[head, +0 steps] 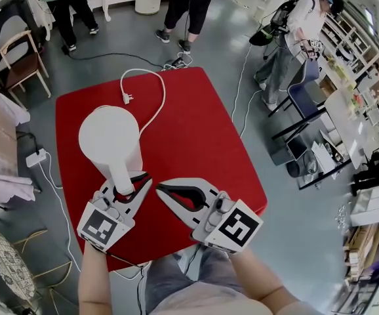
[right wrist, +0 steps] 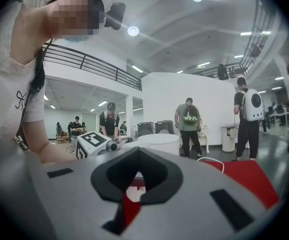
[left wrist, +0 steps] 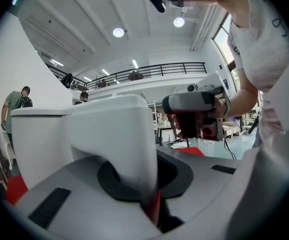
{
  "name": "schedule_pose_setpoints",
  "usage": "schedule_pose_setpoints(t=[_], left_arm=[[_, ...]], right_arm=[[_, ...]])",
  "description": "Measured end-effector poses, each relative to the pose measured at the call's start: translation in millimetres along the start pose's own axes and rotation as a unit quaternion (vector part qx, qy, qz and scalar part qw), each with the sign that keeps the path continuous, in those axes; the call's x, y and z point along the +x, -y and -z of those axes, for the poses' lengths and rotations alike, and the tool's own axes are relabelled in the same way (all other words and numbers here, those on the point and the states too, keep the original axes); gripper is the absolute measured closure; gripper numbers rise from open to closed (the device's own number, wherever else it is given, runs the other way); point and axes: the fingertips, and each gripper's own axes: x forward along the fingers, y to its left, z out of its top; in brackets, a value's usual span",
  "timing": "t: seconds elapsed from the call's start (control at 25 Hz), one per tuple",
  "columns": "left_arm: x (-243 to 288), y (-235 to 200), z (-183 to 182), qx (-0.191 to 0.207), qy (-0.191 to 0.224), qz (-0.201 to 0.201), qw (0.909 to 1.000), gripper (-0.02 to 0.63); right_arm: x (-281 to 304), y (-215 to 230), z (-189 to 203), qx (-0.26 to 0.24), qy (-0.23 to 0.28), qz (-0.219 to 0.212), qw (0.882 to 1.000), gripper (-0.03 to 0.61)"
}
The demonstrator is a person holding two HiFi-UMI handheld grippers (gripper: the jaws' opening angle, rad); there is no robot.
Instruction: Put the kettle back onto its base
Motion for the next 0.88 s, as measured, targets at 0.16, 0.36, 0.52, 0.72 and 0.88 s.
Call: schedule_pose_setpoints(t=[0.16, 0.36, 0.52, 0.72, 0.88], left_arm=[[-8, -4, 1, 0.000, -0.004, -0.017, 0.9999, 0.570], [-20, -12, 0, -0.015, -0.005, -0.049, 0.9987, 0.498], [-35, -11, 2, -0.014, -0.005, -0.062, 0.9980, 0.479], [-53, -12, 5, -0.011, -0.026, -0.089, 0.9956, 0.476], [-60, -16, 8, -0.013, -0.042, -0.104, 0.9936, 0.471]], right_arm=[[1, -4, 1, -0.001, -0.003, -0.008, 1.000, 0.571], [1, -7, -1, -0.005, 0.000, -0.015, 1.000, 0.571], [-1, -12, -4, -0.004, 0.003, -0.022, 1.000, 0.571], [-3, -17, -7, -0.005, 0.006, -0.030, 1.000, 0.571], [-6, -22, -10, -0.005, 0.012, -0.036, 0.999, 0.571]])
